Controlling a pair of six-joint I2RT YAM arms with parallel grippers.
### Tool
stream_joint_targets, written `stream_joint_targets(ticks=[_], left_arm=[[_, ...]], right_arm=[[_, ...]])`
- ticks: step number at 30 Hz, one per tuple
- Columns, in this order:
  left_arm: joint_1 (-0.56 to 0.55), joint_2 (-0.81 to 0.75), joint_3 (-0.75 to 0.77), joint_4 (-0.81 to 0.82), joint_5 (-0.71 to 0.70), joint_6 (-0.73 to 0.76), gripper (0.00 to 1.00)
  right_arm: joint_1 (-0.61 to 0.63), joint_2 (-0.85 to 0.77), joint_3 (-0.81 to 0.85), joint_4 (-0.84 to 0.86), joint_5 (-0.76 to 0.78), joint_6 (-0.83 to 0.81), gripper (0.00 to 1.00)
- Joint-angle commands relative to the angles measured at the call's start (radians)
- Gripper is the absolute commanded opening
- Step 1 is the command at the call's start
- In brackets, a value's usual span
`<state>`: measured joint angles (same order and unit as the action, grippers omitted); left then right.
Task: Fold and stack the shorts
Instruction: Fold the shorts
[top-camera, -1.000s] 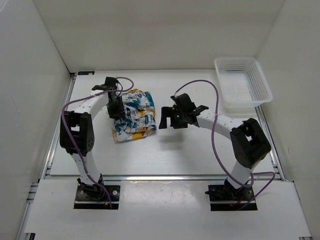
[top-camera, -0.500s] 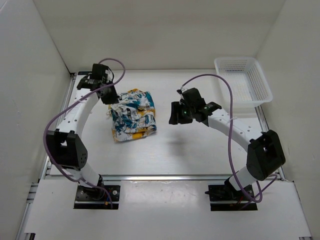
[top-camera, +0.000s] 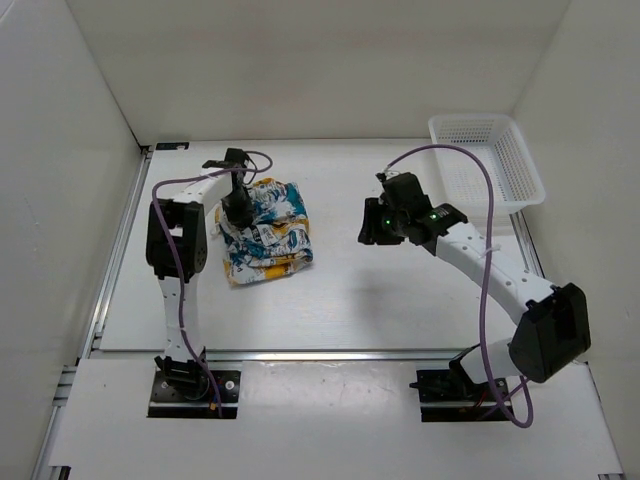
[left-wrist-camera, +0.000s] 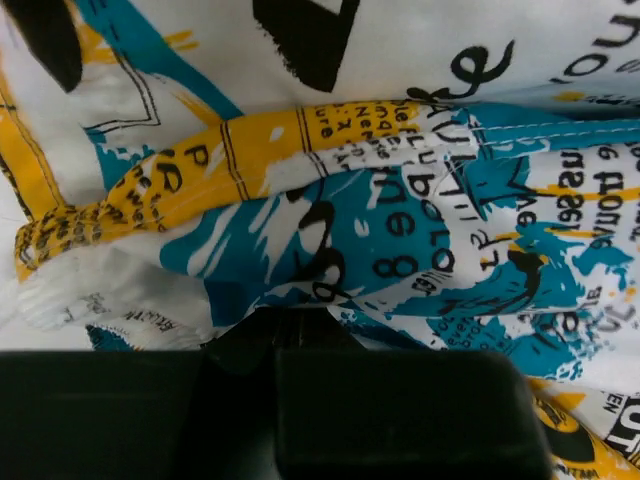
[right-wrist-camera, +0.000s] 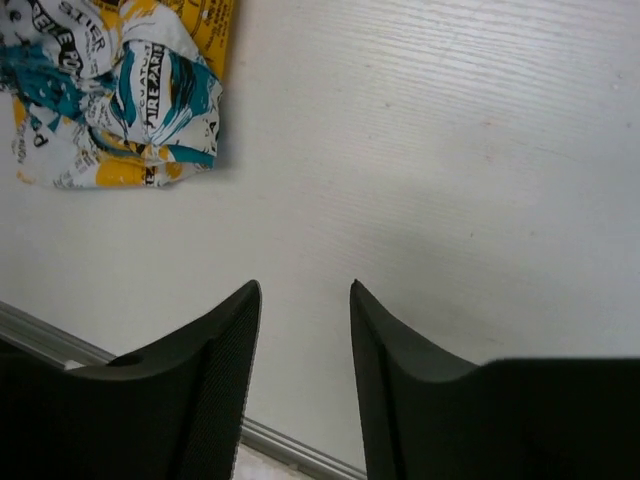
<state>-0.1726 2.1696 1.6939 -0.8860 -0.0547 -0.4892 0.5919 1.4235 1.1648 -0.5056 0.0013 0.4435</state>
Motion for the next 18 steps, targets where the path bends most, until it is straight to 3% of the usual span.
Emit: stream_joint_targets(ticks=[1, 3, 4, 7, 8, 9, 13, 18], left_arm=[[-0.004, -0.056, 0.032, 0.001, -0.06, -0.002, 0.1], [-0.013, -0.071, 0.041, 0.001, -0.073, 0.007, 0.1], [-0.013, -0.08, 0.059, 0.001, -0.073, 0.018, 0.14], [-0.013, -0.146, 0.116, -0.03, -0.054, 0.028, 0.4], [-0.013, -0.187, 0.151, -0.042, -0.041, 0.04, 0.52], [-0.013, -0.211, 0.168, -0.071, -0.031, 0.04, 0.72], [-0.022, -0.342, 0.242, -0.143, -0.02, 0.06, 1.0], [-0.022, -0.619, 0.157, -0.153, -0.011, 0.069, 1.0]], right_arm=[[-0.017, -0.064, -0.01, -0.048, 0.04, 0.009, 0.48], [-0.017, -0.093, -0.01, -0.079, 0.066, 0.009, 0.6], [-0.017, -0.094, 0.015, -0.091, 0.075, 0.009, 0.74], [-0.017, -0.136, 0.074, -0.145, 0.14, 0.009, 0.92], [-0.017, -0.152, 0.093, -0.16, 0.164, 0.009, 0.97], [-0.017, -0.152, 0.108, -0.19, 0.216, 0.009, 1.0], [-0.017, -0.195, 0.185, -0.266, 0.365, 0.009, 1.0], [-0.026, -0.23, 0.216, -0.321, 0.555, 0.009, 1.0]])
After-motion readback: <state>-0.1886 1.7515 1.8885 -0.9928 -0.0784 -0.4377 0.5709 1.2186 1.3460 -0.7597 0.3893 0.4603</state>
